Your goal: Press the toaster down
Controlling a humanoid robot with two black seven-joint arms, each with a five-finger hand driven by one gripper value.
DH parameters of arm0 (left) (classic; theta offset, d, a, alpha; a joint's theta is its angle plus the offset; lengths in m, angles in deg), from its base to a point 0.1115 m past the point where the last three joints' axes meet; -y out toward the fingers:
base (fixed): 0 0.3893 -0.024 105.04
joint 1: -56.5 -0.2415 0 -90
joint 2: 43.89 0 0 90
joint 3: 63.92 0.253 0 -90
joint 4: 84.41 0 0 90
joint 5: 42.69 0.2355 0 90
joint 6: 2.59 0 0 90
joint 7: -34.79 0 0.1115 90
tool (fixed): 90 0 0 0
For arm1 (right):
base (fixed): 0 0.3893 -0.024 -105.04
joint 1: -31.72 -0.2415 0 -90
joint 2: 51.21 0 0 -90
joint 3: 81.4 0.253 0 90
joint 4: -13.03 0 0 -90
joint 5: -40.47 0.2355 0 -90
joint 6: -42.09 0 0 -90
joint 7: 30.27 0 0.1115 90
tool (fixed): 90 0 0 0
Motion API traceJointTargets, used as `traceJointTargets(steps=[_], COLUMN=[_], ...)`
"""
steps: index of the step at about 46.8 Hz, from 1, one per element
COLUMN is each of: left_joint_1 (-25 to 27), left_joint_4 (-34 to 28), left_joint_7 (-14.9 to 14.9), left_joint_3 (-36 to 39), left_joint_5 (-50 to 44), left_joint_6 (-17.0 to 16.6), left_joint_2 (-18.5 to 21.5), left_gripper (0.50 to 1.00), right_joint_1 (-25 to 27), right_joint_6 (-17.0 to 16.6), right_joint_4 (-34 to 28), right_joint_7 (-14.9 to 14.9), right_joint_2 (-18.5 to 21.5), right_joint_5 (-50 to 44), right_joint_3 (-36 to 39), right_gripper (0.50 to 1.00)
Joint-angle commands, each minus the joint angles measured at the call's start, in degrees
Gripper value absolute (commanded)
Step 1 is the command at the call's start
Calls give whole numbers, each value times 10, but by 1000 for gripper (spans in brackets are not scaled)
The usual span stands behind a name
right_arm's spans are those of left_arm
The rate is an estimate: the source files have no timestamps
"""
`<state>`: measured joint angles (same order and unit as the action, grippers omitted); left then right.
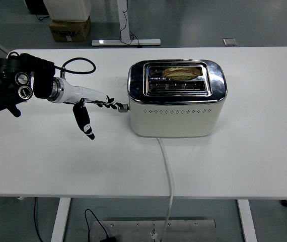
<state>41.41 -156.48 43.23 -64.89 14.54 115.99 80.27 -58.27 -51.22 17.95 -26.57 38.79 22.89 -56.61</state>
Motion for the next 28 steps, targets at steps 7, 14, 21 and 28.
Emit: traceJointTargets(steps=[7, 14, 21, 28], left_joint_1=[-12, -14, -20, -23], left_joint_4=[8, 9, 9, 11], left_joint_7=[0, 0, 0, 0], left_joint_3=[0, 0, 0, 0], left_joint_5=[2, 3, 3, 3], left_joint_6=[0, -1, 0, 0], left_joint_2=[-13, -14, -12, -7], left_gripper=[1000, 1000, 1000, 1000], right_joint_1=[0, 0, 0, 0], right_joint_6=[0, 0, 0, 0], right_joint_4=[0, 0, 0, 0], right_joint_7=[0, 0, 0, 0], right_joint_2=[0, 0, 0, 0], right_joint_5=[0, 0, 0, 0], right_joint_3=[1, 1, 0, 1], right_gripper=[998, 998, 1000, 998])
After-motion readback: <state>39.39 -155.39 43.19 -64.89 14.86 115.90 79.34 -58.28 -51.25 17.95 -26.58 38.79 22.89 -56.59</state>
